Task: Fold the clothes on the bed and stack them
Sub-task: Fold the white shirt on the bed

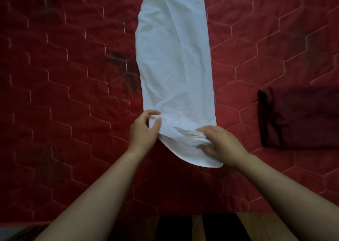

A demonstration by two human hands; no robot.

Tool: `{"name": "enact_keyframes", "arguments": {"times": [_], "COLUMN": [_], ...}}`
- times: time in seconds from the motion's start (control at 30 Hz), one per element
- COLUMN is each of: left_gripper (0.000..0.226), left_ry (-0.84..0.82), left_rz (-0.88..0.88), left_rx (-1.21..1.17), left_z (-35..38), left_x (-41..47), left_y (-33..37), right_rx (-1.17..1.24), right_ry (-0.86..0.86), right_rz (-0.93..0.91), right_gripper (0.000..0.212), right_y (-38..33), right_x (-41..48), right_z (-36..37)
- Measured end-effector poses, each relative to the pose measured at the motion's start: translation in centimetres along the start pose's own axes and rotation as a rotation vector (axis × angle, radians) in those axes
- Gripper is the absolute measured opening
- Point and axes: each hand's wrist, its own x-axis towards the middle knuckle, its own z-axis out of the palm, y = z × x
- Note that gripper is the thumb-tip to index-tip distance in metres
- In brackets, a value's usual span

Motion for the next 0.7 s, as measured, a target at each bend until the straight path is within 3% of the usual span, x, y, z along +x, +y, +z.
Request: {"name": "enact_keyframes", "arguments": {"times": [0.1,0.2,0.27,0.4,0.53,0.7], "left_gripper": [0.016,0.026,0.031,0.035,0.032,0.028], "left_ry": [-0.140,-0.316,-0.341,-0.308,-0.247,-0.103], "left_rz": [-0.074,-0.097,-0.052,-0.010,-0.037,-0.080], "left_rx": [0.169,0.412,0.477,0.499,0.368,0.243], "left_z": [-0.1,0.6,1.0,0.6,0.2,0.8], "left_x": [0.3,-0.3,-0.8,-1.4,-2.4,-3.1], "left_y": [1.0,-0.3,-1.3,-3.4,-5.2,-5.6], "right_rx": [-0.006,0.058,0.097,0.082,0.054,0.339], "right_ry": [-0.176,-0.098,-0.004,0.121,0.216,0.182], "right_rz": [0.110,0.232,0.308,0.445,0.570,0.554], "right_gripper": [0.066,0.063,0.055,0.055,0.065,0.075], "right_y": [0.1,0.6,0.8,0.9,0.3,-0.6], "right_x": [-1.6,-2.3,-1.9,-1.5,-2.5,-2.7], "right_z": [-0.7,0.7,2.1,5.1,7.4,8.5]}}
